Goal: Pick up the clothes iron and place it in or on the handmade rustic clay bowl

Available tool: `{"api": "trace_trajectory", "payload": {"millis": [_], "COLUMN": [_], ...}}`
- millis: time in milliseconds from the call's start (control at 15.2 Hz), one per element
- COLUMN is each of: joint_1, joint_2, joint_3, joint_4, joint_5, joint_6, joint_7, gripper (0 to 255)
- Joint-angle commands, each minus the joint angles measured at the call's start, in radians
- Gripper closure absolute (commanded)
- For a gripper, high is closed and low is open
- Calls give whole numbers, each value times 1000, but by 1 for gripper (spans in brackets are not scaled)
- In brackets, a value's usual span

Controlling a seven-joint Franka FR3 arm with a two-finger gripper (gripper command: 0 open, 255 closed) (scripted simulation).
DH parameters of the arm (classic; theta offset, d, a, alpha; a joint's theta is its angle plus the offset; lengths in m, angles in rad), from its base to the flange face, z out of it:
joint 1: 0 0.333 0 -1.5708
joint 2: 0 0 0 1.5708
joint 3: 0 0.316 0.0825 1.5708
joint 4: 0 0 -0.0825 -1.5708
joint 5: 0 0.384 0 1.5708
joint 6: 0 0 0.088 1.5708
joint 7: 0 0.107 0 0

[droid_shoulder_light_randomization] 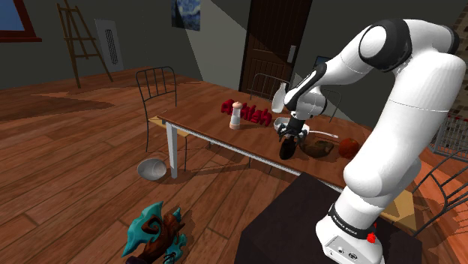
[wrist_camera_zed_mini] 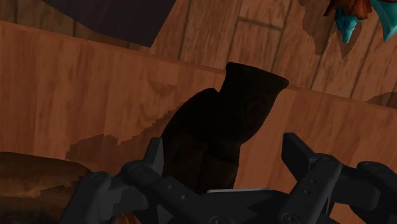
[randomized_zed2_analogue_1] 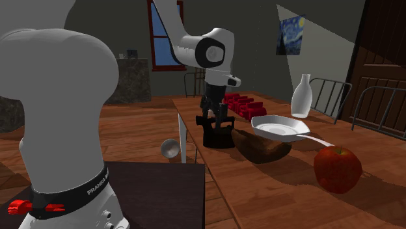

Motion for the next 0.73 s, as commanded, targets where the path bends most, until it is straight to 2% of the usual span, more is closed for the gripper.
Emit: {"api": "trace_trajectory", "payload": {"millis": [0,198,264,660], "joint_1": [0,0,0,0], "joint_2": [1,1,1,0], "joint_3": [0,0,0,0], "joint_4": [0,0,0,0], "joint_5": [1,1,1,0], "joint_6": [1,1,1,1], "joint_7": [0,0,0,0], "gripper": [0,0,255,255]}}
